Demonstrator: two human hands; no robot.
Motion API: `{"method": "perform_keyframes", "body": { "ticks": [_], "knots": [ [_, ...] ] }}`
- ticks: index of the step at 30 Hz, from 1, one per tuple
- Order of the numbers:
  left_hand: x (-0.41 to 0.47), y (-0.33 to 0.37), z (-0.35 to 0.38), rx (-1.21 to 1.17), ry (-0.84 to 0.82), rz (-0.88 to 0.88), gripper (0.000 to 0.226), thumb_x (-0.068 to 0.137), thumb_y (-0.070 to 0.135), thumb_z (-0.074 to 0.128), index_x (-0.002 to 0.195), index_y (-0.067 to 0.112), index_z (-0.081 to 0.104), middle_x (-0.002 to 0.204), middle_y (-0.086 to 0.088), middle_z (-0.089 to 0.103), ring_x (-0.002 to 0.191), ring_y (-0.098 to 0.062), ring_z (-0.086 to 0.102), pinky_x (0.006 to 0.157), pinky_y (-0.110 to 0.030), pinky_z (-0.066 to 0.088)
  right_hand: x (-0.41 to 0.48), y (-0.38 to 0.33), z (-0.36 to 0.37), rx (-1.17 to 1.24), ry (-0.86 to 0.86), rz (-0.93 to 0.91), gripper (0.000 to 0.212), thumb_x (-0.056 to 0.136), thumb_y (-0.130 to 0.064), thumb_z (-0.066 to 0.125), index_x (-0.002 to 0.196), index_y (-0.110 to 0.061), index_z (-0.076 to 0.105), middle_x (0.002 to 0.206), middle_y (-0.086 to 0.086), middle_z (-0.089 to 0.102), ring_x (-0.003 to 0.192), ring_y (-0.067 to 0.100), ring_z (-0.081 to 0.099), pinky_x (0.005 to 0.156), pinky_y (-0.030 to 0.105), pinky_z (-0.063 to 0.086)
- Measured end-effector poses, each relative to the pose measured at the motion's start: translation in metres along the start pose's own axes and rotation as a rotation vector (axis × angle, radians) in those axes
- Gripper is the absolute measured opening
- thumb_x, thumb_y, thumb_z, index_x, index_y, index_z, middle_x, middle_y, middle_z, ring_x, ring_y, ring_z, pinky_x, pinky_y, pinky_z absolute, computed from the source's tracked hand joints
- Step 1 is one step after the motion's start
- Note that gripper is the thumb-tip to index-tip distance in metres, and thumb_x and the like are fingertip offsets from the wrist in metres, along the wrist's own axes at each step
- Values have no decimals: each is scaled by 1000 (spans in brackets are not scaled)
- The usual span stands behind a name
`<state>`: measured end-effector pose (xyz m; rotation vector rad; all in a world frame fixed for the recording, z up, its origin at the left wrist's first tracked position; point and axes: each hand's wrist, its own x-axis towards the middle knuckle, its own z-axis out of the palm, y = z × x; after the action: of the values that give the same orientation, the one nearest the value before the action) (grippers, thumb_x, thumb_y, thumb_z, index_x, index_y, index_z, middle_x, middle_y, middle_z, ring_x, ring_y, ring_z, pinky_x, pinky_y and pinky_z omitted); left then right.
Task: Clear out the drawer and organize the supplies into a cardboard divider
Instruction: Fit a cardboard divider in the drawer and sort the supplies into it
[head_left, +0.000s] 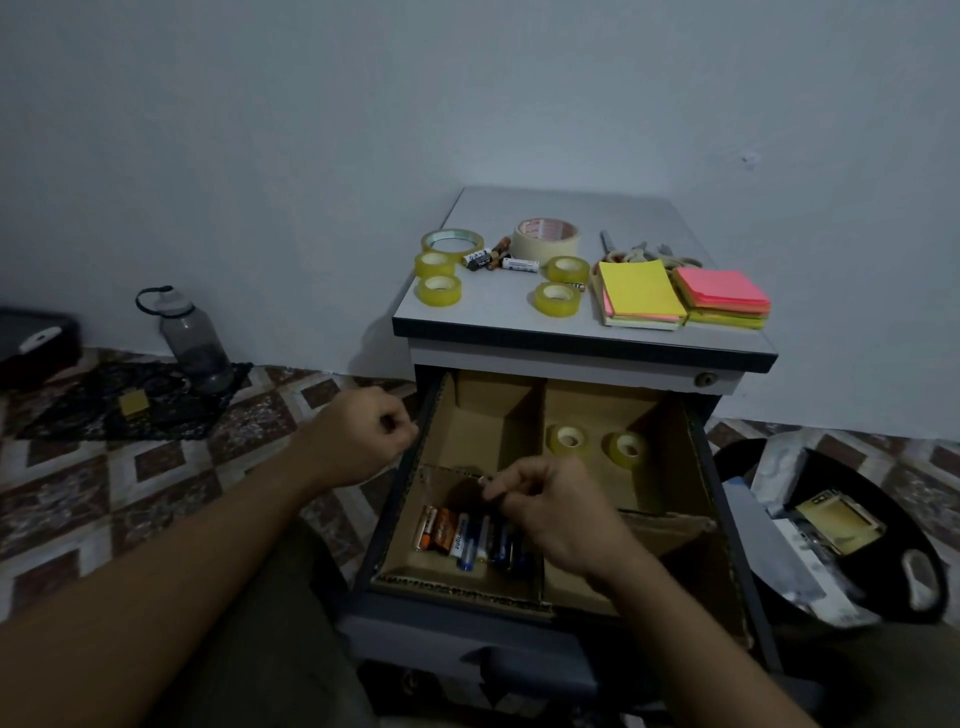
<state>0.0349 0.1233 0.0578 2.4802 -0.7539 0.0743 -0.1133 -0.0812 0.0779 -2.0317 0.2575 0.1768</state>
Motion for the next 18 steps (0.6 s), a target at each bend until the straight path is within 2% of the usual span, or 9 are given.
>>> {"method": "perform_keyframes", "body": {
  "ticks": [3,6,9,13,16,18],
  "knots": [
    [1,-4,3,-43,-45,-32,15,90,23,67,79,15,72,82,1,66,74,-13,61,67,-33,52,9,3,23,-119,27,27,13,95,-17,59,97,-24,70,103,-5,67,83,8,66,64,20,55],
    [1,-5,5,-78,-73,-38,14,91,23,66,79,18,71,83,5,67,76,-11,63,71,-34,54,20,7,46,-328,37,67,18,89,-20,65,107,-20,70,113,3,63,92,16,65,74,29,59],
    [2,-7,7,-102,-94,-53,14,91,22,65,78,21,70,83,8,66,74,-5,62,69,-28,53,27,8,59,-396,4,106,23,86,-16,66,108,-13,71,110,9,66,94,22,66,79,32,59],
    [2,-7,8,-93,-91,-51,12,91,20,65,81,20,70,82,14,63,73,5,58,60,-9,39,36,10,65,-440,-28,96,25,86,-8,64,110,-8,68,108,11,66,93,24,66,75,28,56],
    [2,-7,8,-96,-101,-43,13,91,19,66,79,22,69,80,15,63,73,8,57,60,-8,39,41,12,66,-523,-90,66,30,84,-5,66,114,-6,65,111,14,65,97,25,66,80,30,58],
    [2,-7,8,-102,-110,-30,14,91,19,66,78,25,68,80,14,63,73,7,58,62,-10,40,42,12,66,-589,-108,29,27,86,-3,64,113,-7,66,110,14,66,97,26,66,79,30,57]
  ]
}}
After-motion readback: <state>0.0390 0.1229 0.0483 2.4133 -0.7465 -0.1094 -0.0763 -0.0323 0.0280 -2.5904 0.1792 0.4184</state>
